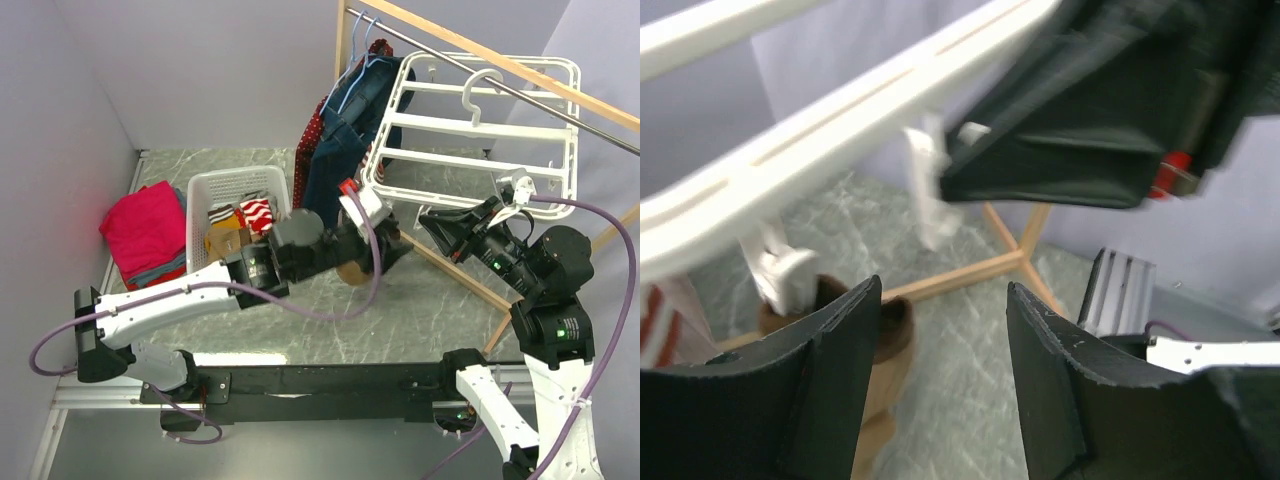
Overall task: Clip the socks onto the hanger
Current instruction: Open the clamp at the hanger.
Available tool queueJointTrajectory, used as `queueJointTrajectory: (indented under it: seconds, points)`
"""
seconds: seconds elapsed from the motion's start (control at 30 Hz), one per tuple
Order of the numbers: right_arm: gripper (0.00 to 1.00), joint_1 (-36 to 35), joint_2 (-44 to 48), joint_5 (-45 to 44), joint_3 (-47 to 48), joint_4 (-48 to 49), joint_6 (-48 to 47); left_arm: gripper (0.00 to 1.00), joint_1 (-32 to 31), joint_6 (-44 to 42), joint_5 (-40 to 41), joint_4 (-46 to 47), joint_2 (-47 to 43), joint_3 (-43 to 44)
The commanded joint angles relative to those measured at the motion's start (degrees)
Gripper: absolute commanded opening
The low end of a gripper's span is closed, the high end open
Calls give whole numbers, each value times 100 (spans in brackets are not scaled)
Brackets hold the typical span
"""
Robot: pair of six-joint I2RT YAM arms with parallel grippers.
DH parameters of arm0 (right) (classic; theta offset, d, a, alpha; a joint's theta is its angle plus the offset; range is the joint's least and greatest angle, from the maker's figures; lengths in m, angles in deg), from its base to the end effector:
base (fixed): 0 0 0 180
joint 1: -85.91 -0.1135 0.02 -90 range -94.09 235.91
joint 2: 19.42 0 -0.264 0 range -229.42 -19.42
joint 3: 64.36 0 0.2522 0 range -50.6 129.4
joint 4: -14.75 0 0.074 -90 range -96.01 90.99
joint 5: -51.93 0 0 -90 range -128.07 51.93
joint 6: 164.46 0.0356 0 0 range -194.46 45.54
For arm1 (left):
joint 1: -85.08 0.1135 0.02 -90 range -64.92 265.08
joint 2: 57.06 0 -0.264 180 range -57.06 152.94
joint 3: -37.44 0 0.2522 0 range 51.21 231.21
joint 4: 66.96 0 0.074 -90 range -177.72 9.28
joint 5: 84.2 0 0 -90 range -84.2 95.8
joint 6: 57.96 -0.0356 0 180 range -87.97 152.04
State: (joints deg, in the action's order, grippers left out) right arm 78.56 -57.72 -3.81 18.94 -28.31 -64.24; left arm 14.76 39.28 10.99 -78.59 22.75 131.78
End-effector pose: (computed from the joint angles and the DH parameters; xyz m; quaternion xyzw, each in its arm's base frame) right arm 0.0912 0.0320 0.4590 -0.1951 0.6693 0.3073 0.6478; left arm 0.1131 -0.3066 0.4421 0.3321 0.6038 -0.4292 0.5840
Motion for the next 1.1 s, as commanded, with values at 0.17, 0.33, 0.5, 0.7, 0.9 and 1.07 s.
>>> queueJointTrajectory:
  seconds: [0.17, 0.33, 0.5, 0.7, 0.9, 1.07]
  points:
    - [4, -64, -89, 880, 104, 100, 86, 60, 888, 576, -2687, 1079, -89, 54]
    - [4, -64, -151, 907, 209, 65, 51, 57, 1126, 910, -3339, 1167, 43, 143]
    - [3, -64, -169, 977, 174, 126, 77, 58, 1179, 945, -3656, 1220, 87, 142]
    - [3, -64, -204, 1109, 201, 153, 77, 60, 1258, 1086, -3754, 1290, 456, 388]
    - [4, -64, -213, 1232, 183, 205, 121, 60, 1284, 1139, -3762, 1290, 799, 696]
    - [3, -56, -177, 1215, 218, 179, 103, 60, 1302, 1086, -3473, 1114, 870, 732]
